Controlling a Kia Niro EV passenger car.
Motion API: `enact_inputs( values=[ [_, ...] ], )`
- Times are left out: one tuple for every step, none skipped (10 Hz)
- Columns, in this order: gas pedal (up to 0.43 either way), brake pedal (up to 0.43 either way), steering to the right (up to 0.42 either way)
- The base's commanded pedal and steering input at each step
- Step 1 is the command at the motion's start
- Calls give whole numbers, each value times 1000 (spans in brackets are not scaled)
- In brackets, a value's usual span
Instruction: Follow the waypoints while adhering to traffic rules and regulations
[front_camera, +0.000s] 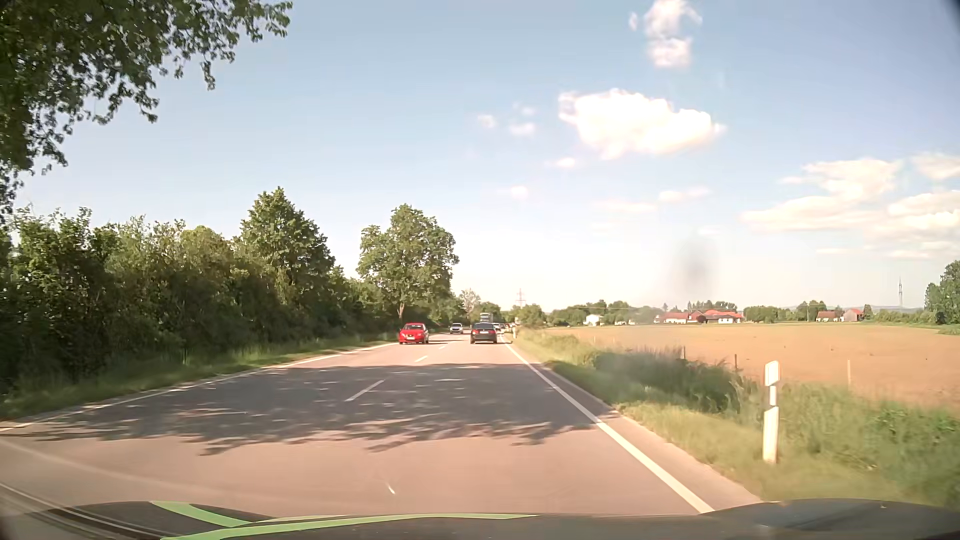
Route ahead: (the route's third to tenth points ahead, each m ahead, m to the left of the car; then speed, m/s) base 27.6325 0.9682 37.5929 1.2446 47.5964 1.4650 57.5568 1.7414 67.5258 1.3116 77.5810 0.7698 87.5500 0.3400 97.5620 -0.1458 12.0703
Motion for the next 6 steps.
enact_inputs(
  values=[
    [118, 0, 1],
    [118, 0, 1],
    [118, 0, 1],
    [130, 0, 1],
    [130, 0, 1],
    [138, 0, 1]
  ],
)
